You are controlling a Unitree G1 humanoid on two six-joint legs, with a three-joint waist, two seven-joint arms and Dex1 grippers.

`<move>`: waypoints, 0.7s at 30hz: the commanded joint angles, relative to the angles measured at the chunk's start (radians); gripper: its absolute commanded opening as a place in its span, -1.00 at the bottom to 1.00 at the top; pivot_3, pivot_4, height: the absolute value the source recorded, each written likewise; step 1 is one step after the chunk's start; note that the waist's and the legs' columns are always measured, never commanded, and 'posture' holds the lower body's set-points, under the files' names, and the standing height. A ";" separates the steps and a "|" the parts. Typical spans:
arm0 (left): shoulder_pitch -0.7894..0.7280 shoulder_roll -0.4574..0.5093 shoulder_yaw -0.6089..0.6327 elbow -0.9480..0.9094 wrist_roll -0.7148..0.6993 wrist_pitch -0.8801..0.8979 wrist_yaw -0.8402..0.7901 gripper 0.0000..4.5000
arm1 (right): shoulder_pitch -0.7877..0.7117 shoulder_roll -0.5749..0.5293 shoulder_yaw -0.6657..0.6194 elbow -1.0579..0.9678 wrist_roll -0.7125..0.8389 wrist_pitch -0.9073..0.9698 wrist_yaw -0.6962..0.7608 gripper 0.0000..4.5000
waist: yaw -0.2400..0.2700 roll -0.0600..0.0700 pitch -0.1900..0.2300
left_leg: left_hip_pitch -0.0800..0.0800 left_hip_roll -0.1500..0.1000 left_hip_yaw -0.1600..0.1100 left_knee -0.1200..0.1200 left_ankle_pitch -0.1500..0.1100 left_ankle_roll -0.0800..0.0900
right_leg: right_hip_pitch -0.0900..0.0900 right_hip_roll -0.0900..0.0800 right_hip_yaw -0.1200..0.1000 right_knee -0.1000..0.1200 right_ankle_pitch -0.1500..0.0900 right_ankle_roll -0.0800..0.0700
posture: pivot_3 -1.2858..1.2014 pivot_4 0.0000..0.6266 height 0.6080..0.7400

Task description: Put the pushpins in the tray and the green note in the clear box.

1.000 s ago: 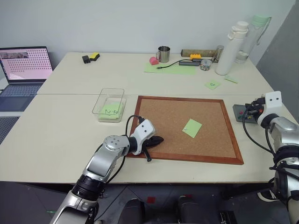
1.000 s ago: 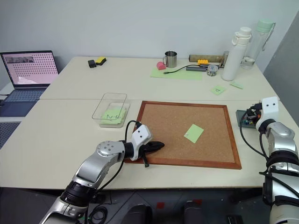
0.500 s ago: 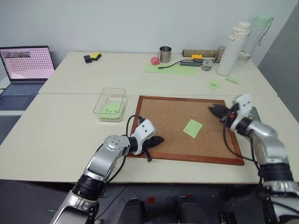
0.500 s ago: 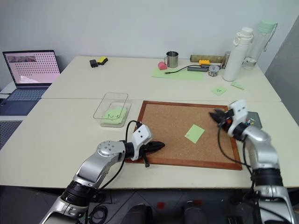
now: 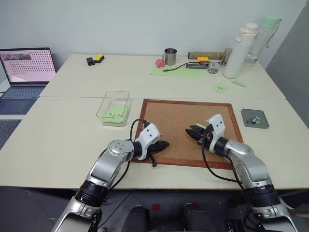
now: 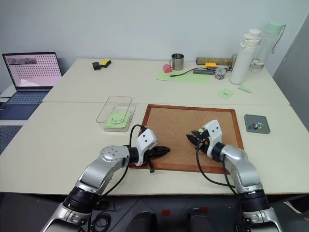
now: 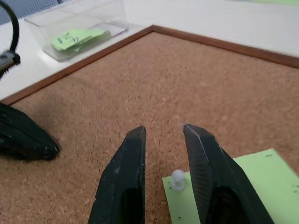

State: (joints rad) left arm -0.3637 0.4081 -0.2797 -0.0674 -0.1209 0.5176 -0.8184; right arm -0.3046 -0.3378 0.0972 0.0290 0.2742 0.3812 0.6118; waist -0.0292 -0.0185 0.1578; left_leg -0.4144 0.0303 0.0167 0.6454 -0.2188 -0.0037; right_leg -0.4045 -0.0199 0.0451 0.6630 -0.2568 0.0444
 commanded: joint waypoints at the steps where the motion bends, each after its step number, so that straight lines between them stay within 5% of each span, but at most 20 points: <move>1: 0.015 0.012 -0.017 0.027 0.014 0.021 0.006 -1.00 | -0.019 0.013 -0.011 0.025 -0.025 -0.021 -0.025 -0.42 | 0.000 0.000 0.000 | 0.000 0.000 0.000 0.000 0.000 0.000 | 0.000 0.000 0.000 0.000 0.000 0.000 | 0.03 -0.52 1.00; 7: 0.022 0.014 -0.015 0.022 0.013 0.021 0.008 -1.00 | -0.024 0.017 -0.033 0.052 -0.013 -0.011 -0.029 -0.42 | 0.000 0.000 0.000 | 0.000 0.000 0.000 0.000 0.000 0.000 | 0.000 0.000 0.000 0.000 0.000 0.000 | 0.03 -0.52 1.00; 14: 0.024 0.012 -0.017 0.020 0.014 0.020 0.010 -1.00 | -0.027 0.023 -0.037 0.043 -0.004 -0.007 -0.020 -0.97 | 0.000 0.000 0.000 | 0.000 0.000 0.000 0.000 0.000 0.000 | 0.000 0.000 0.000 0.000 0.000 0.000 | 0.03 -0.52 1.00; 21: 0.019 0.008 -0.016 0.029 0.017 0.015 0.016 -1.00 | -0.026 -0.038 -0.022 -0.004 -0.065 -0.088 0.008 -0.99 | 0.000 0.000 0.000 | 0.000 0.000 0.000 0.000 0.000 0.000 | 0.000 0.000 0.000 0.000 0.000 0.000 | 0.03 -0.52 1.00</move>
State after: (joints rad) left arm -0.3615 0.4072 -0.2797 -0.0688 -0.1206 0.5161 -0.8157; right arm -0.3255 -0.3228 0.0827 0.0831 0.2529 0.3678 0.6039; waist -0.0293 -0.0186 0.1577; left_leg -0.4143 0.0303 0.0164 0.6453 -0.2188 -0.0036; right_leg -0.4044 -0.0199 0.0449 0.6630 -0.2568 0.0445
